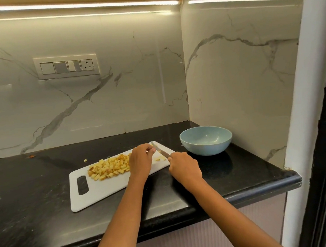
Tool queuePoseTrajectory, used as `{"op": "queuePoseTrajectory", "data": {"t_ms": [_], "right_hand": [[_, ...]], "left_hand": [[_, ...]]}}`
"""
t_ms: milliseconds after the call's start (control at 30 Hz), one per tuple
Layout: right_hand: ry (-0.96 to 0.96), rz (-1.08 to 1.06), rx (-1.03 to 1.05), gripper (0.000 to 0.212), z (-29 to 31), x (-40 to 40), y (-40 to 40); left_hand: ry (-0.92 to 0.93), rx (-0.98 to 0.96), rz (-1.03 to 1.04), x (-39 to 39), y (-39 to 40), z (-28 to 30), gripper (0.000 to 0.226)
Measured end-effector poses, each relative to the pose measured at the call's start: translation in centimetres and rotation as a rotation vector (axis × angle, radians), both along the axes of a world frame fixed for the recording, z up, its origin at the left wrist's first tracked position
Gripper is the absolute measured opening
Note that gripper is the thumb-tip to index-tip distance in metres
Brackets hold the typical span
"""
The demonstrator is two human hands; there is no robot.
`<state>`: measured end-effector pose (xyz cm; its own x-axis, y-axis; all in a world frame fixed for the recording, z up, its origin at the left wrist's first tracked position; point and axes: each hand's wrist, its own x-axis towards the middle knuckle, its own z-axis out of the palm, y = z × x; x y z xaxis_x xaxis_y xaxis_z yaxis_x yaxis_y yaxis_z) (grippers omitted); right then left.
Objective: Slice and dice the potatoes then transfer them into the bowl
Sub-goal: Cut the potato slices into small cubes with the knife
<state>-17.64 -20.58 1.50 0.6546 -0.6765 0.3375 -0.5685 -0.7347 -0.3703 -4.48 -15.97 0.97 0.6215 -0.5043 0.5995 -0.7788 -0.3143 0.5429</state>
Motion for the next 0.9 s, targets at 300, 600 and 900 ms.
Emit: {"op": "queuePoseTrajectory", "data": {"t_ms": [300, 600, 900], "right_hand": [[-0.089, 0.0, 0.024, 0.03, -0.4, 0.7, -0.4], [-0.274, -0.047, -0.066, 0.028, -0.1, 1.3, -1.4], [-0.442, 0.034, -0.152, 0.031, 0.9, 5.1, -3.7]], "left_hand": [[0.043, 0.03, 0.061, 0.5, 0.2, -0.2, 0.012], [-0.104, 0.293, -0.015, 0.3, -0.9, -0.2, 0.029], [-0.271, 0.572, 0.027, 1.6, -1.3, 0.1, 0.024]]}}
